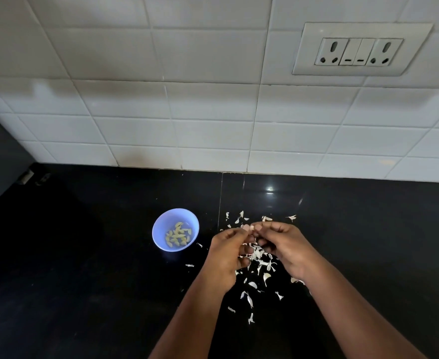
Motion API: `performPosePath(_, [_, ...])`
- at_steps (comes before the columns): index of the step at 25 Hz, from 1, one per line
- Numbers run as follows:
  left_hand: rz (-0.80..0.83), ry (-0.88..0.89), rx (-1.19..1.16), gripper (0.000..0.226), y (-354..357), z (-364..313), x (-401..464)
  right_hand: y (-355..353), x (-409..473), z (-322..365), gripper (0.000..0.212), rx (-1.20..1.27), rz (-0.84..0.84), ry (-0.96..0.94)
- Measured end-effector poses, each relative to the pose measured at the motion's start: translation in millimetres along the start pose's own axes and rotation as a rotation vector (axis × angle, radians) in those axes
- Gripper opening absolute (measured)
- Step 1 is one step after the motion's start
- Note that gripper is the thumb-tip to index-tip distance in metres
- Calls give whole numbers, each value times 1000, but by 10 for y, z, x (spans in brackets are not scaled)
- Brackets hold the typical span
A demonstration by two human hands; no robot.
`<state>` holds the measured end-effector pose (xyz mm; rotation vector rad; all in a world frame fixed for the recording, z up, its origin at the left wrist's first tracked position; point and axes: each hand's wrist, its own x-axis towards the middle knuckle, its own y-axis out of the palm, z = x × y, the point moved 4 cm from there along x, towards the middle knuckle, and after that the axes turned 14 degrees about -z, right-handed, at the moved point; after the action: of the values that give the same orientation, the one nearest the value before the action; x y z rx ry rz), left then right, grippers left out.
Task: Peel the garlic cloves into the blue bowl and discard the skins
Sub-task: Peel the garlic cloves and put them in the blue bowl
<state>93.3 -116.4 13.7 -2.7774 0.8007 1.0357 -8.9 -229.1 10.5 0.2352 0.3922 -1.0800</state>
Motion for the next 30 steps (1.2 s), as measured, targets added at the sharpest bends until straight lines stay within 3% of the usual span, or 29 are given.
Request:
performPosePath(3, [34,-62,-112,9,59,0,-35,24,-161,25,14,88,-25,-62])
performPosePath(8, [36,-80,-185,4,71,10,-73,10,-324,114,21,-86,-121,-298])
performPosePath(12, [50,-82,-222,5,61,27,-150,68,-452,131,18,22,-173,-260])
performPosePath(16, [-86,173,44,10,15,-34,-167,104,-520,67,18,-2,-258,-336])
performPosePath(19, [-112,303,180,12,-2,-77,-211,190,-576,-4,12,246,-244,-148])
performPosePath(23, [-83,256,373,20,-41,21,-250,129,-517,-45,13,493,-263,14])
performPosePath(26, [-57,178,422,28,-96,102,-246,50,-519,-39,20,447,-241,-24])
performPosePath(30, [-49,308,469,29,-100,49,-224,-71,-586,56,16,162,-235,-260])
